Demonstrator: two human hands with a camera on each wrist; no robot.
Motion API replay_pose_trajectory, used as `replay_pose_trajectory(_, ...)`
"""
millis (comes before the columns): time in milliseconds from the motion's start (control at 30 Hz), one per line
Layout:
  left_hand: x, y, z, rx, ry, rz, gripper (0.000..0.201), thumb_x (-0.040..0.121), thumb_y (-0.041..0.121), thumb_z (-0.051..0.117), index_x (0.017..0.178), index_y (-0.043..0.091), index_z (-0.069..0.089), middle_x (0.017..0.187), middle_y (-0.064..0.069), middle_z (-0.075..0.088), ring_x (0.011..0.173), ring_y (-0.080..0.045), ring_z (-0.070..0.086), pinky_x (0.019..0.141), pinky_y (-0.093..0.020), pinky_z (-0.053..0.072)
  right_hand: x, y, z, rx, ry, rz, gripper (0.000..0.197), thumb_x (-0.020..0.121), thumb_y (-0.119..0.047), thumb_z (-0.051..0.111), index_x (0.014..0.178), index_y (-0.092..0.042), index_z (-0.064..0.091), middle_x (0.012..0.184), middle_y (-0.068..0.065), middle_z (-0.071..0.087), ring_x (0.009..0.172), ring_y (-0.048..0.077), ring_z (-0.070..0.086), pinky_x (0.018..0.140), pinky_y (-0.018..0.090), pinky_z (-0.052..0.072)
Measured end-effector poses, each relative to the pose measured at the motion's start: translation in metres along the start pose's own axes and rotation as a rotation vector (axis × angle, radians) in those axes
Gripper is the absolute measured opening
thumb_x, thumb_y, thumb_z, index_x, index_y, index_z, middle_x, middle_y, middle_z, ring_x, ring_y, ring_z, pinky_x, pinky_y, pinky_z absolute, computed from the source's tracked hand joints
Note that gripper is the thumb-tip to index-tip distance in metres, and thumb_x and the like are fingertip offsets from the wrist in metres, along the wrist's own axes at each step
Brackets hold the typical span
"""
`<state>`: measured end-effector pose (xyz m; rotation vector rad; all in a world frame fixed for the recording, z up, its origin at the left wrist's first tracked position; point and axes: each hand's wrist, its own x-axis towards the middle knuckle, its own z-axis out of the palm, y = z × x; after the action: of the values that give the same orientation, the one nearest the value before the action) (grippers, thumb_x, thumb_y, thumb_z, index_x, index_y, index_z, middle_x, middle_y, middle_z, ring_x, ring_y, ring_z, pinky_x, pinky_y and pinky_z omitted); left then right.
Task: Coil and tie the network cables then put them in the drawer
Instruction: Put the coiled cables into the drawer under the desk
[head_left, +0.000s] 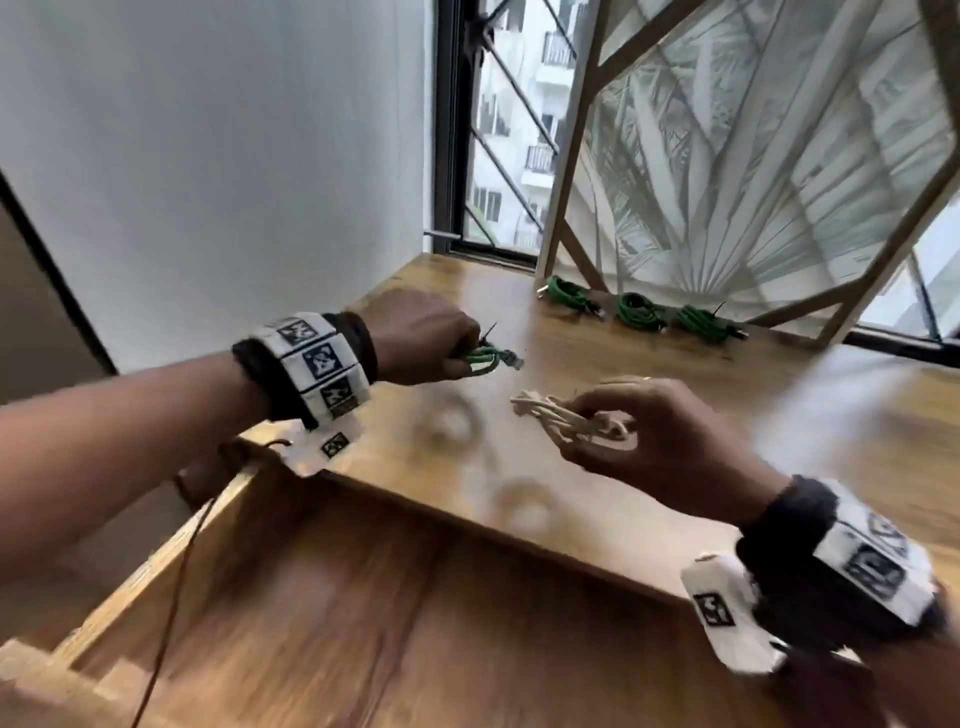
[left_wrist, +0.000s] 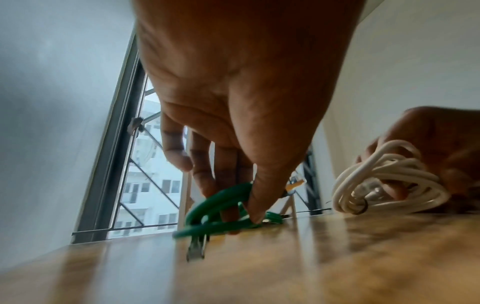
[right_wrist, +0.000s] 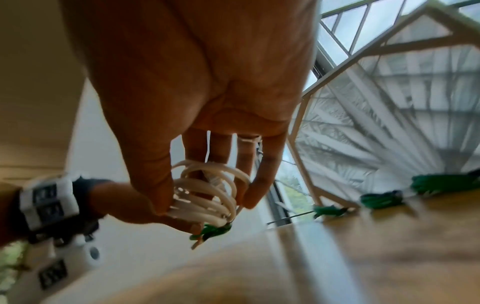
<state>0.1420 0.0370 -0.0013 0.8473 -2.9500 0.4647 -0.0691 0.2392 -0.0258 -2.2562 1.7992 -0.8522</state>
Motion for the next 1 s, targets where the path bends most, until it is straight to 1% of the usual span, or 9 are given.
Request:
replay_pose_trajectory(133, -0.128, 0.01, -0.026, -0.207, 0.169, 0.119, 0.027, 0.087, 0.055, 0.063, 0.099, 0.032, 0.071, 0.078, 0.013, 0.046, 0.078, -0.017, 0.061, 0.061, -0.031, 0.045, -0.05, -0.06, 0.018, 0.263, -0.158, -0.152, 0.021, 0.087, -0.027, 0.084, 0.107, -0.025, 0.078, 0.102, -0.011, 0.075, 0.093, 0.012, 0.072, 0.073, 0.036, 0.055)
replay_pose_trajectory(200, -0.179, 0.012, -0.038, -0.303, 0.046, 0.175, 0.029, 0.085, 0.064, 0.059, 0.096, 0.038, 0.066, 0.075, 0.016, 0.047, 0.069, -0.006, 0.054, 0.057, -0.026, 0.045, -0.065, -0.073, 0.038, 0.347, -0.24, -0.225, 0.025, 0.088, -0.027, 0.083, 0.112, -0.025, 0.077, 0.11, -0.011, 0.074, 0.1, 0.012, 0.072, 0.077, 0.037, 0.058)
replay_pose_trajectory(300, -0.217, 0.02, -0.036, -0.245, -0.265, 0.182, 0.029, 0.079, 0.063, 0.056, 0.096, 0.041, 0.061, 0.08, 0.014, 0.063, 0.074, -0.006, 0.061, 0.061, -0.023, 0.048, -0.072, -0.076, 0.076, 0.306, -0.442, -0.202, 0.028, 0.092, -0.039, 0.078, 0.117, -0.026, 0.075, 0.11, -0.012, 0.072, 0.103, 0.008, 0.067, 0.081, 0.036, 0.056)
replay_pose_trajectory(567, -0.191, 0.065, 0.021, 0.181, -0.506, 0.095, 0.022, 0.09, 0.029, 0.059, 0.104, 0.018, 0.073, 0.105, -0.006, 0.074, 0.097, -0.034, 0.073, 0.077, -0.039, 0.057, -0.039, -0.083, 0.16, -0.375, -0.43, -0.243, 0.037, 0.091, -0.056, 0.058, 0.119, -0.034, 0.064, 0.103, -0.006, 0.067, 0.099, 0.026, 0.061, 0.07, 0.039, 0.053)
replay_pose_trajectory(700, -0.17, 0.072, 0.041, 0.161, -0.554, 0.039, 0.022, 0.096, 0.019, 0.058, 0.108, 0.012, 0.076, 0.111, -0.011, 0.075, 0.102, -0.035, 0.073, 0.075, -0.037, 0.054, -0.029, -0.086, 0.177, -0.514, -0.429, -0.153, 0.028, 0.098, -0.033, 0.056, 0.123, -0.022, 0.064, 0.113, 0.003, 0.065, 0.11, 0.031, 0.061, 0.069, 0.038, 0.042)
replay_pose_trajectory(800, -0.161, 0.07, 0.044, 0.155, -0.577, 0.044, 0.023, 0.097, 0.012, 0.057, 0.107, 0.009, 0.076, 0.11, -0.012, 0.075, 0.101, -0.035, 0.073, 0.071, -0.035, 0.05, -0.03, -0.093, 0.176, -0.482, -0.437, -0.032, 0.022, 0.098, -0.024, 0.055, 0.117, -0.014, 0.059, 0.116, 0.009, 0.059, 0.103, 0.036, 0.065, 0.065, 0.041, 0.045)
replay_pose_trajectory(867, -0.16, 0.069, 0.041, 0.16, -0.619, 0.057, 0.022, 0.096, 0.013, 0.059, 0.109, 0.01, 0.076, 0.112, -0.011, 0.075, 0.102, -0.034, 0.073, 0.072, -0.035, 0.051, -0.036, -0.096, 0.164, -0.389, -0.422, 0.028, 0.032, 0.094, -0.028, 0.061, 0.122, -0.014, 0.058, 0.127, 0.007, 0.056, 0.103, 0.035, 0.066, 0.074, 0.045, 0.054)
replay_pose_trajectory(933, -0.162, 0.065, 0.032, 0.163, -0.679, 0.065, 0.023, 0.091, 0.021, 0.069, 0.111, 0.013, 0.074, 0.113, -0.009, 0.074, 0.104, -0.032, 0.072, 0.071, -0.034, 0.05, -0.047, -0.102, 0.135, -0.232, -0.386, 0.025, 0.038, 0.091, -0.039, 0.064, 0.125, -0.023, 0.063, 0.128, -0.004, 0.061, 0.104, 0.024, 0.067, 0.082, 0.043, 0.057)
replay_pose_trajectory(1000, -0.161, 0.058, 0.021, 0.144, -0.711, 0.053, 0.037, 0.084, 0.038, 0.08, 0.114, 0.017, 0.073, 0.111, -0.004, 0.074, 0.1, -0.027, 0.072, 0.067, -0.031, 0.047, -0.058, -0.111, 0.093, 0.01, -0.324, 0.004, 0.024, 0.089, -0.042, 0.07, 0.107, -0.027, 0.075, 0.104, -0.012, 0.072, 0.088, 0.007, 0.069, 0.075, 0.034, 0.058)
